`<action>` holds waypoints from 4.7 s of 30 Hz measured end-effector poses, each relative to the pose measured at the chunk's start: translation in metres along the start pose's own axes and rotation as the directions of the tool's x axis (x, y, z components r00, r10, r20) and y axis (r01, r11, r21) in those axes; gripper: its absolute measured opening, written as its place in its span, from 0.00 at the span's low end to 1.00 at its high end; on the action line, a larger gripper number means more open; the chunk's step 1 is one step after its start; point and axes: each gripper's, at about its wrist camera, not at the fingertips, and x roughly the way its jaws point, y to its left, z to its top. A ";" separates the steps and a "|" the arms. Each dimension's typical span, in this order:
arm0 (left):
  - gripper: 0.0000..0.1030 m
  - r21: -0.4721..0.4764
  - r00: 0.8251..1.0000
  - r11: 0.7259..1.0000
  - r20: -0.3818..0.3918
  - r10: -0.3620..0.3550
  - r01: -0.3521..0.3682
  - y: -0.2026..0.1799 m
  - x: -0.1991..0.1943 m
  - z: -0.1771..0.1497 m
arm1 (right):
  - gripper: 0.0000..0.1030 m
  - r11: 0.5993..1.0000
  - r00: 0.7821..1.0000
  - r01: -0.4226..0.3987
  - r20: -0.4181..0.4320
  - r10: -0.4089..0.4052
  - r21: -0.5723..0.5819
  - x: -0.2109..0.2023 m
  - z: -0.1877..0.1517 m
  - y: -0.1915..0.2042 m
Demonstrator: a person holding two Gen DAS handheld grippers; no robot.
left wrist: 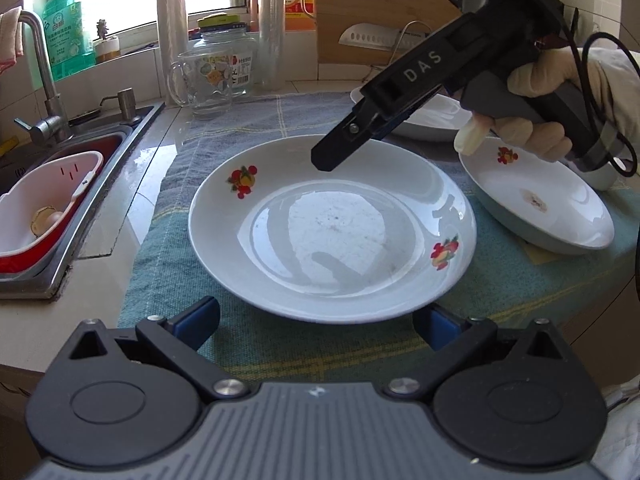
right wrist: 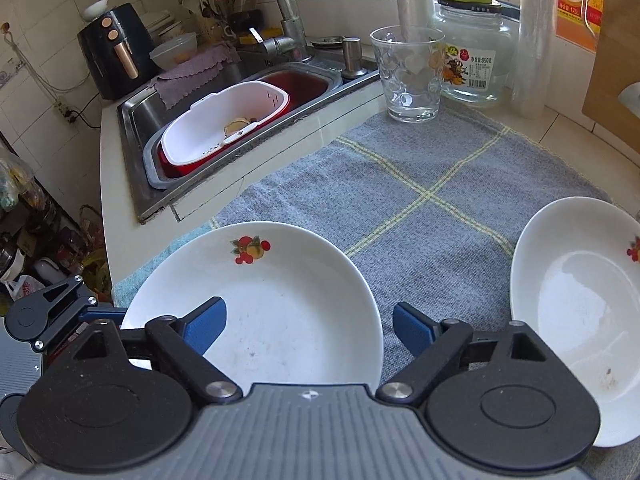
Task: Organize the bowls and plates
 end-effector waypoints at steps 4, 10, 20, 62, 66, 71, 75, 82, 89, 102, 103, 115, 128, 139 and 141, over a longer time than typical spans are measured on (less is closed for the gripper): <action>0.99 0.020 1.000 1.000 -0.001 -0.015 0.015 0.002 0.003 0.002 | 0.78 1.000 1.000 -0.017 -0.025 0.017 -0.004 0.010 0.004 -0.005; 0.99 0.049 0.999 0.998 0.003 -0.033 0.033 0.000 0.005 0.002 | 0.71 0.997 0.996 -0.072 -0.043 0.074 0.030 0.018 0.006 -0.017; 0.99 0.063 0.999 0.997 -0.015 -0.044 0.045 -0.001 0.008 0.007 | 0.70 0.985 0.986 -0.157 -0.038 0.160 0.077 0.016 0.010 -0.025; 0.99 0.148 0.994 0.983 -0.023 -0.104 0.107 0.060 0.084 0.083 | 0.71 0.987 0.998 -0.061 0.036 0.056 0.150 0.044 0.080 -0.086; 0.99 0.158 0.995 0.982 -0.021 -0.102 0.105 0.061 0.085 0.083 | 0.71 0.985 0.998 -0.054 0.026 0.050 0.162 0.048 0.077 -0.089; 0.99 0.161 0.993 0.980 -0.023 -0.112 0.114 0.057 0.085 0.082 | 0.88 0.983 0.997 -0.072 0.027 0.068 0.170 0.050 0.076 -0.087; 0.99 0.147 0.993 0.982 -0.014 -0.116 0.117 0.057 0.079 0.080 | 0.95 0.987 0.998 -0.062 0.038 0.057 0.147 0.046 0.076 -0.078; 0.99 0.127 0.996 0.988 0.007 -0.086 0.085 0.052 0.064 0.078 | 1.00 0.992 0.997 -0.017 0.079 0.007 0.124 0.027 0.075 -0.067; 0.99 0.158 0.997 0.985 0.039 -0.071 0.064 0.036 0.045 0.073 | 1.00 0.995 0.990 0.053 0.122 -0.064 0.087 0.003 0.064 -0.047; 0.99 0.107 0.996 0.990 0.014 -0.092 0.090 -0.002 0.016 0.064 | 1.00 0.975 0.961 0.217 0.169 -0.220 0.034 -0.049 0.009 -0.010; 0.99 0.111 0.996 0.990 0.017 -0.089 0.086 -0.007 0.013 0.064 | 1.00 0.973 0.957 0.229 0.174 -0.231 0.034 -0.054 0.003 -0.008; 0.99 0.104 0.994 0.989 0.002 -0.107 0.106 -0.063 0.001 0.058 | 1.00 0.942 0.911 0.328 0.243 -0.334 0.069 -0.107 -0.073 0.012; 0.99 0.087 0.997 0.993 -0.016 -0.080 0.081 -0.112 -0.009 0.044 | 1.00 0.903 0.868 0.387 0.258 -0.425 0.186 -0.154 -0.155 0.012; 0.99 0.038 1.000 0.999 0.017 -0.018 0.017 -0.132 -0.013 0.054 | 1.00 0.897 0.874 0.386 0.225 -0.431 0.217 -0.173 -0.210 0.015; 0.99 0.034 1.000 0.999 0.020 -0.011 0.010 -0.134 -0.014 0.054 | 1.00 0.899 0.877 0.384 0.220 -0.427 0.212 -0.175 -0.218 0.015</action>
